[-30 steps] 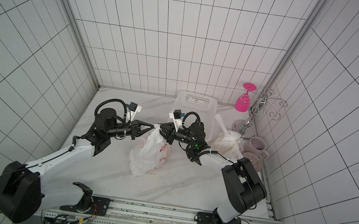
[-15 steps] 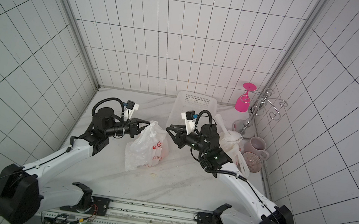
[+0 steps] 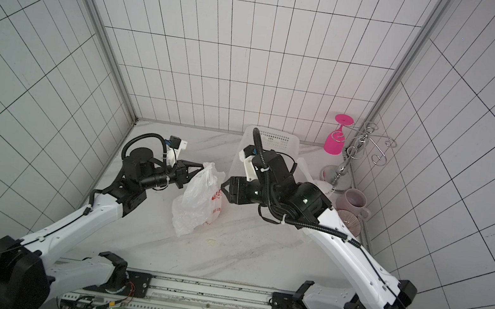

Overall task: Place the peach into a plastic bag & tie a knot
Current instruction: Tie the plastic bag at the center of the board.

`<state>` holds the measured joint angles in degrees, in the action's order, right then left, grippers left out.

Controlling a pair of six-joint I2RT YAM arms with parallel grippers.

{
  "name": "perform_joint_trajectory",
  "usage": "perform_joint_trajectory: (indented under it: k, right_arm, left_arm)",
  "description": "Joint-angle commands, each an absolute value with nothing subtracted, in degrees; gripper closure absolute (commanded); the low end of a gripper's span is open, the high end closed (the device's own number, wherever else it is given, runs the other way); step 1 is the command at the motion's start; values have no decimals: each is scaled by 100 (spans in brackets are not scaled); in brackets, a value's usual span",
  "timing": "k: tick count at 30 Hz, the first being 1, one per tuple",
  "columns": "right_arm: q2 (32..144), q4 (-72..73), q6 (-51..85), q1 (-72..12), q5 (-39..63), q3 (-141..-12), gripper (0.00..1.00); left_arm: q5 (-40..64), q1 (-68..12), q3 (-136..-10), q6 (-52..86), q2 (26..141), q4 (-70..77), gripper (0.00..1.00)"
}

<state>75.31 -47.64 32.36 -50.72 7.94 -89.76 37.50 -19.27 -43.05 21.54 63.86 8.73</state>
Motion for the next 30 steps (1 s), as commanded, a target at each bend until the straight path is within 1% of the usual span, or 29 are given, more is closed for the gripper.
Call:
perform_joint_trajectory:
  k: [1, 9, 17, 26, 28, 30]
  right_arm:
    - [7999, -5520, 3356, -5275, 212, -9767, 40]
    - [8614, -5403, 3249, -5326, 194, -10387, 39]
    - [8758, -5249, 3244, -5318, 391, -10569, 40]
    - [8863, -5156, 3260, -5147, 596, -10488, 48]
    - [8868, -5108, 3286, -5103, 621, -10452, 52]
    - [8872, -5074, 3319, -5042, 652, -10412, 58]
  left_arm:
    - [3695, -1951, -4352, 2108, 6191, 914, 100]
    - [3705, -2056, -4241, 2168, 6074, 976, 100]
    - [3647, -2118, -4157, 2167, 6047, 999, 100]
    - [3661, -2144, -4158, 2153, 6067, 1011, 100]
    - [3664, -2153, -4149, 2153, 6065, 1019, 100]
    - [3665, -2175, -4140, 2163, 6079, 1032, 100]
